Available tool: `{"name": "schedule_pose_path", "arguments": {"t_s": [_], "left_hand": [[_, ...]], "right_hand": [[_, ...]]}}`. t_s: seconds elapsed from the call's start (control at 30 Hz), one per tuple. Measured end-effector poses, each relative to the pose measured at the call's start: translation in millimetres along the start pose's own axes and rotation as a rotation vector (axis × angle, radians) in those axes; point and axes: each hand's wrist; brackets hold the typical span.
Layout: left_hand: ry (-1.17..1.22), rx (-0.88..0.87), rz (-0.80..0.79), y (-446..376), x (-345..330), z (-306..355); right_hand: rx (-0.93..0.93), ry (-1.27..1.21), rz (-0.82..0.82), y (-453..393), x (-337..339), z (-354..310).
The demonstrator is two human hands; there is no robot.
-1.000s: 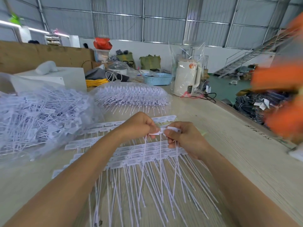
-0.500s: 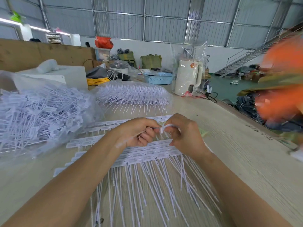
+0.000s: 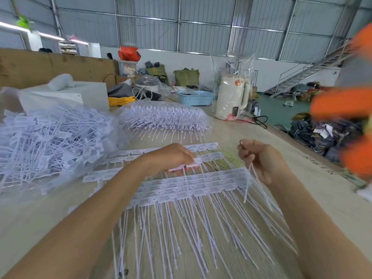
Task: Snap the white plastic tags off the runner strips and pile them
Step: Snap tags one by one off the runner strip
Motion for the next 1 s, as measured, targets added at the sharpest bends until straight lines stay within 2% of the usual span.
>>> {"name": "schedule_pose_path", "arguments": {"t_s": [0.1,0.17,0.2,0.3,0.47,0.57,0.73,0.83,0.93,1.0], "left_hand": [[-0.068,-0.023,-0.049,-2,-8,5],[-0.138,-0.058,-0.074,-1,-10,7],[-0.174,-0.072,-0.09,-1,-11,7],[-0.168,-0.105,-0.106,0,-11,6],[0.15,-0.061,-0.026,-2,-6,-1],[0.128,-0.054,-0.022,-2,-6,-3],[0.119,-0.093,0.085,-6,-8,-4],[0.1,-0.09,0.111,-6,-12,-4],[0.124,-0.075,0.088,-5,-15,-3],[0.222,-0.053,0.052,-4,-18,-1]], "right_hand": [[-0.024,0.311,-0.154,8,-20,20],[0.02,0.512,-0.177,12,-31,36],[0.037,0.537,-0.169,15,-36,43],[0.05,0.444,-0.19,18,-44,52],[0.2,0.493,-0.134,19,-42,48],[0.237,0.49,-0.132,18,-40,48],[0.257,0.567,-0.169,15,-36,52],[0.268,0.666,-0.231,16,-35,52],[0.284,0.68,-0.228,18,-37,53],[0.329,0.677,-0.202,18,-37,54]]}}
Point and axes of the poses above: each hand's wrist, its own y-axis away from the middle knuckle, its own x-axis out of the back of the hand, z = x × y, and after that the axes turned 1 degree about z, right-handed
